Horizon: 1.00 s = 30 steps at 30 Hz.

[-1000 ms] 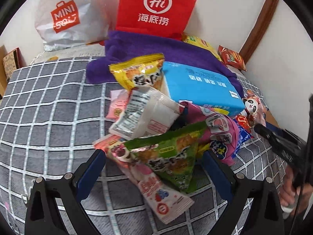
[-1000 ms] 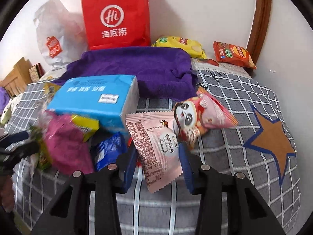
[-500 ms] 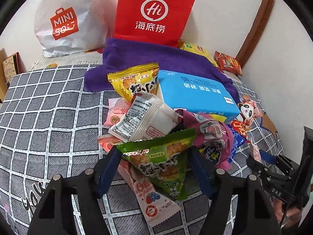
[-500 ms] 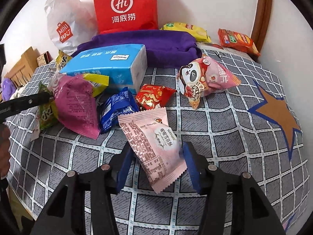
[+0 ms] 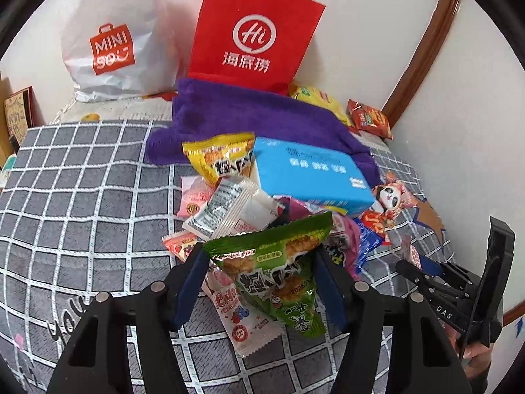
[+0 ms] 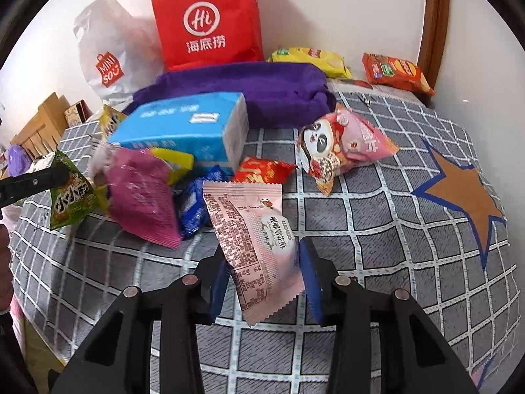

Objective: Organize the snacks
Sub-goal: 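Carry both packets onto the purple towel and open both tools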

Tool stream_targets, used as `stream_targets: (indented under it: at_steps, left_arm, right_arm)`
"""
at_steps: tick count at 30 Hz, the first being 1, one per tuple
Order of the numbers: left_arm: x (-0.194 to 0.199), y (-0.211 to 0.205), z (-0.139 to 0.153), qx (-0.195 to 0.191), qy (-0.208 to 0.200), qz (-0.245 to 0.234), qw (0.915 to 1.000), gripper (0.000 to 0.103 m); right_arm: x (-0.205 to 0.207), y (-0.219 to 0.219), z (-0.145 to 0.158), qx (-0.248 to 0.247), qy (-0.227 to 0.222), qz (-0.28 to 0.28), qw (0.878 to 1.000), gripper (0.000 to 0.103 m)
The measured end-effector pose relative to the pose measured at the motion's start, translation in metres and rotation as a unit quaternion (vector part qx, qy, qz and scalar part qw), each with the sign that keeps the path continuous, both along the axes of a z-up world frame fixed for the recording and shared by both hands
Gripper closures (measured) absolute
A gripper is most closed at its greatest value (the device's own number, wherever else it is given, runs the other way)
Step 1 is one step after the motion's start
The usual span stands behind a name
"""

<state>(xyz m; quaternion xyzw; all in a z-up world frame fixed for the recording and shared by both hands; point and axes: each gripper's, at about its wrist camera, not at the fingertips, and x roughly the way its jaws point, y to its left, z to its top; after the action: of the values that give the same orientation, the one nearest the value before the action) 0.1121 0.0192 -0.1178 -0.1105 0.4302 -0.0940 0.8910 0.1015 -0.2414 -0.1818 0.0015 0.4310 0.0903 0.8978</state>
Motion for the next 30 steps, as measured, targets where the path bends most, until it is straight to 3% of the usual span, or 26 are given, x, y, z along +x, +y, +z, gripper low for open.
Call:
stream_targets:
  at_steps: [14, 18, 30]
  left_arm:
    - [-0.001, -0.01, 0.052, 0.0, -0.046, -0.016, 0.9988, 0.041]
    - [0.01, -0.019, 0.067, 0.026, -0.056, -0.013, 0.998, 0.041]
    - [0.052, -0.027, 0.094, 0.042, -0.075, -0.014, 0.9962, 0.041]
  right_arm:
    - [-0.008, 0.019, 0.064, 0.025, -0.042, 0.01, 0.999, 0.063]
    - [0.002, 0.027, 0.082, 0.024, -0.053, 0.009, 0.998, 0.063]
    - [0.055, 0.033, 0.121, 0.02, -0.07, -0.006, 0.997, 0.063]
